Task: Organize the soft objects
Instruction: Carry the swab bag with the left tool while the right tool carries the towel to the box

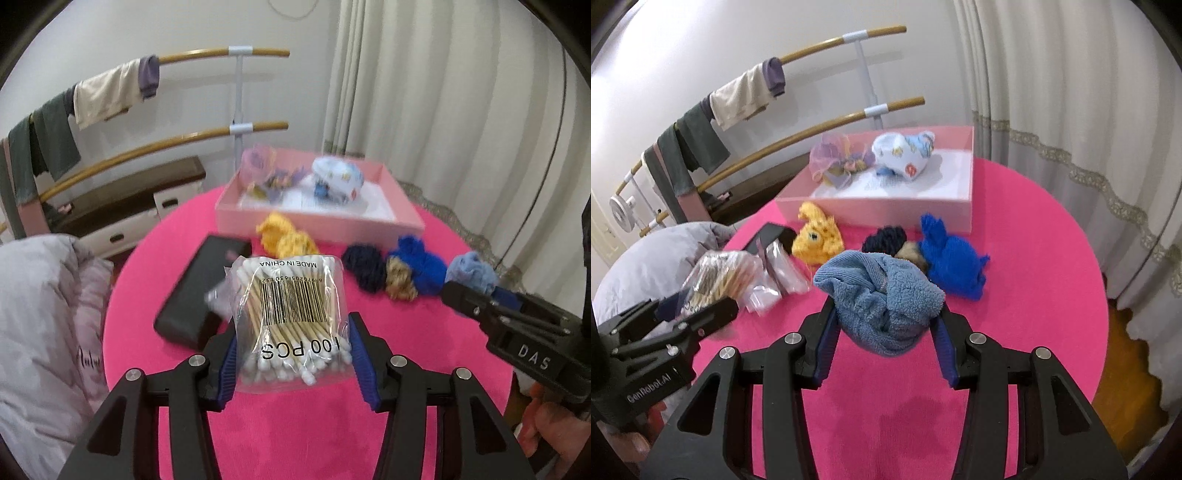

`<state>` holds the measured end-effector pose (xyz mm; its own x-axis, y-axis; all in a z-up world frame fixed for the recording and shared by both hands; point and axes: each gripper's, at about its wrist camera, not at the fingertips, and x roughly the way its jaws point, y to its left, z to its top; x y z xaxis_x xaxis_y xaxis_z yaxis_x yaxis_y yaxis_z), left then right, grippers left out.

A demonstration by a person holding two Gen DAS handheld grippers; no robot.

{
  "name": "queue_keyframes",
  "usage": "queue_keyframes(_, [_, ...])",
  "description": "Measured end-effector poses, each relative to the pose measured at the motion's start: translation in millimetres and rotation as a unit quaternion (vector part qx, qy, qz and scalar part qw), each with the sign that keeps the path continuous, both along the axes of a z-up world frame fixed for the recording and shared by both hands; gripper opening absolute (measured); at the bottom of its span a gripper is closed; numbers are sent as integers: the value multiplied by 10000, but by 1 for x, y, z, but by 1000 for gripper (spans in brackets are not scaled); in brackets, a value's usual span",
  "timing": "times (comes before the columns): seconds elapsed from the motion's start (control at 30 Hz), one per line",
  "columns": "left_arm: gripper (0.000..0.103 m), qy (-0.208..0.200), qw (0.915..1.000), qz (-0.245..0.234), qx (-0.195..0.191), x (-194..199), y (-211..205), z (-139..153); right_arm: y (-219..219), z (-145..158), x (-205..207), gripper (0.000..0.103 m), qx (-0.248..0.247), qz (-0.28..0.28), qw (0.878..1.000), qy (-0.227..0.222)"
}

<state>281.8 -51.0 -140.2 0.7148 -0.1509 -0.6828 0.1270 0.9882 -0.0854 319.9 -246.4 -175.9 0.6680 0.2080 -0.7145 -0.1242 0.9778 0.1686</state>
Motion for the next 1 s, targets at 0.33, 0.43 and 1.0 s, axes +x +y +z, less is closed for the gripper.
queue_keyframes(0.33, [49,-425,9991,-5,-53,26,1,37,1,43,33,43,-88,66,9989,-447])
queue_keyframes(0.43, [49,-447,9990,11,-67,41,2,40,1,52,49,43,-113,48,9985,-524])
queue_keyframes(1.0, [49,-494,9988,66,14,164,-21,35,-18,59,147,43,-173,-83,9990,-403])
